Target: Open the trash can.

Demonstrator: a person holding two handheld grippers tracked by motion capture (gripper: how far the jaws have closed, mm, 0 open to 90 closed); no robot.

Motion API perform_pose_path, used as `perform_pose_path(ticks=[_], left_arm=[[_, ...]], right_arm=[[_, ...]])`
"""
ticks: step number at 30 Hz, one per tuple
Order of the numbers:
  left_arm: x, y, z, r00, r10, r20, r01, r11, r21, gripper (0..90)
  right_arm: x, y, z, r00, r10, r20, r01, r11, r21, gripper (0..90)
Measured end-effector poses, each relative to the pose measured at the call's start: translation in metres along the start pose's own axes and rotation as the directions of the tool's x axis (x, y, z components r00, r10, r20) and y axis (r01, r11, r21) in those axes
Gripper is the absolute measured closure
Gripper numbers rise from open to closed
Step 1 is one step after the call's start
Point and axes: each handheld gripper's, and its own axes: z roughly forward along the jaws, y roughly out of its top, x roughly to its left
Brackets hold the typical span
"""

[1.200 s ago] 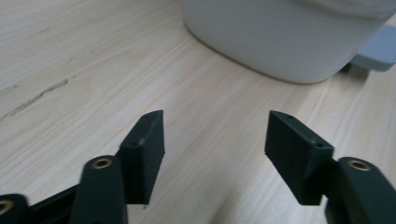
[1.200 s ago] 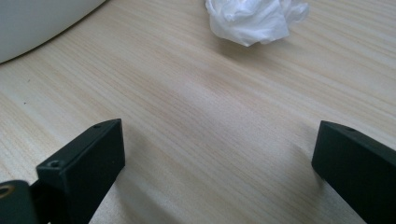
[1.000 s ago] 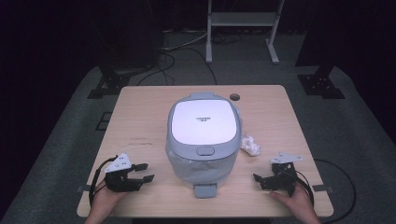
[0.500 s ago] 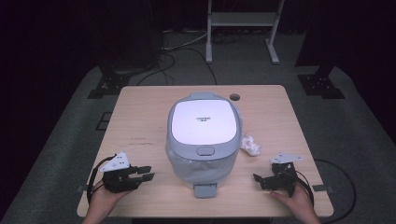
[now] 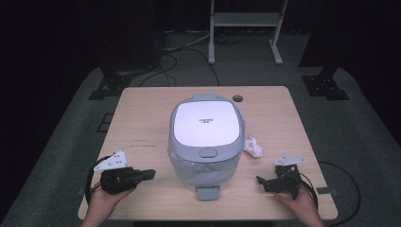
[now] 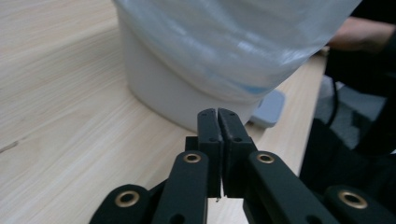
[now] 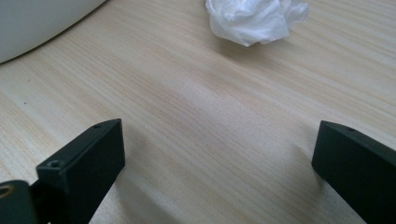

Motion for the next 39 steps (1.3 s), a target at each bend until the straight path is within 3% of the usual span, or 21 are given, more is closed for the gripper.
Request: perform_pose_path(ticks=[11, 39], left_arm=[[-0.007, 0.017, -0.006, 0.9982, 0.014, 0.058, -0.012, 0.9993, -0.036, 90.0], [-0.037, 0.075, -0.019, 0.9940, 0.075, 0.080, -0.066, 0.9922, -0.105, 90.0]], right_arm=[[0.000, 0.000, 0.000, 1.0000, 0.000, 0.000, 0.000, 1.000, 0.000, 1.5], [0.000, 0.000, 0.000, 1.0000, 0.000, 0.000, 0.000, 1.000, 0.000, 1.5]])
